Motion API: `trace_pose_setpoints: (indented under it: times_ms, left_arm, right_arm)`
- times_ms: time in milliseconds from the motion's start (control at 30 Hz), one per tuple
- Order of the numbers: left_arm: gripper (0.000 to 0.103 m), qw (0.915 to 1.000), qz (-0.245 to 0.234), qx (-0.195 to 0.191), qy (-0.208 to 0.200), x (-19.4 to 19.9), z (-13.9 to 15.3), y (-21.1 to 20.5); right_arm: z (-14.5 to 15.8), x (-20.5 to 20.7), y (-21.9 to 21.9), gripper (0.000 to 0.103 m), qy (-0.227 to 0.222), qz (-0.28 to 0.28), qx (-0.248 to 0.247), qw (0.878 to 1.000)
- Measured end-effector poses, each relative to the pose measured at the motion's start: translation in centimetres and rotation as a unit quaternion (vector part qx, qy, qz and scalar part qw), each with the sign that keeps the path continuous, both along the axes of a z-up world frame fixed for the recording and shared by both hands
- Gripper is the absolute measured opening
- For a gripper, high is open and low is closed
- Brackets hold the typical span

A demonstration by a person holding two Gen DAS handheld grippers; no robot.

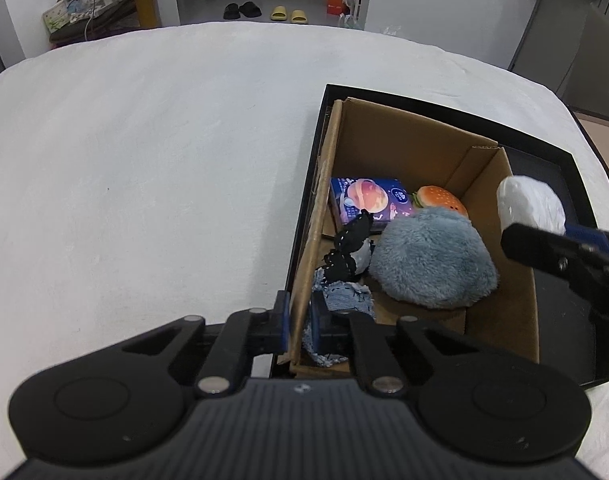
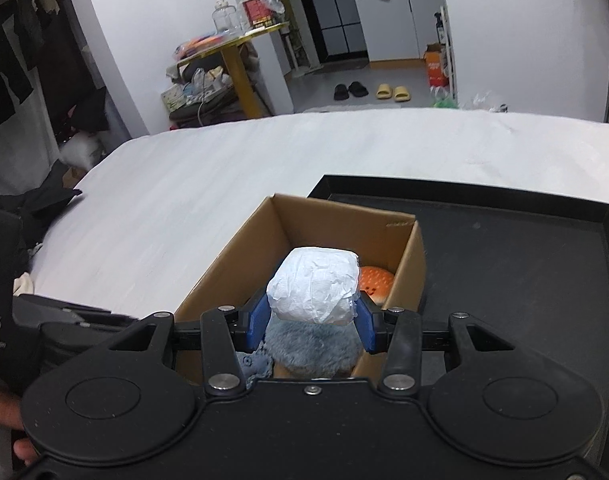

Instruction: Organize soft objects

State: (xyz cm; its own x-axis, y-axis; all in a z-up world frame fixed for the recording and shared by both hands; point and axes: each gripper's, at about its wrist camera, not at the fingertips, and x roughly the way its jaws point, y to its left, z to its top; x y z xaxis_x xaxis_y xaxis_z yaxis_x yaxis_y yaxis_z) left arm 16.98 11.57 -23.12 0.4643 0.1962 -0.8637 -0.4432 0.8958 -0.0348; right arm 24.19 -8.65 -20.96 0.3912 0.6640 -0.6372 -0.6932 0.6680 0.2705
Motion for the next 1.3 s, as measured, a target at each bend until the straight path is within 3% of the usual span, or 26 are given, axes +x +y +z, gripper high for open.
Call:
trace_pose_setpoints:
  times_ms: [400,600,867,1033,1100,1300]
  left_arm:
    - [0.009,1.0000,0.002,-0.006,0.001,0.0,-0.2,0.4]
    - [0.011,0.9999,0.003,-0.004,0.012,0.4,0.1,0.2]
    - [0.015,0.9998,0.000,0.011,0.017,0.3,1.3,-0.7]
    - [0.025,0.9997,-0.003,0.015,0.017,0.1,2.6,-1.2]
    - [0.038,0.9998,-0.005,0.014,0.014,0.0,3.2,-1.4]
    - [0.057,0.9999,-0.008,0.010,0.001,-0.6,5.3,-2.7]
  right_arm:
    - [-1.0,-0.1,0.0,0.051,0.042,0.012,0.002,0.999]
    - [-0.7,-0.1,-1.0,0.060,0.046,-0.002,0.014,0.999]
    - [0.5,0.7,-2.8,0.063,0.045,-0.020,0.025,0.998]
    - [1.4,0.9,-4.2,0.071,0.042,-0.030,0.027,0.998]
    - [1.8,0.9,-5.0,0.073,0.044,-0.035,0.032,0.998]
    - [2.9,0.9,-7.5,0.084,0.048,-0.053,0.039,0.997]
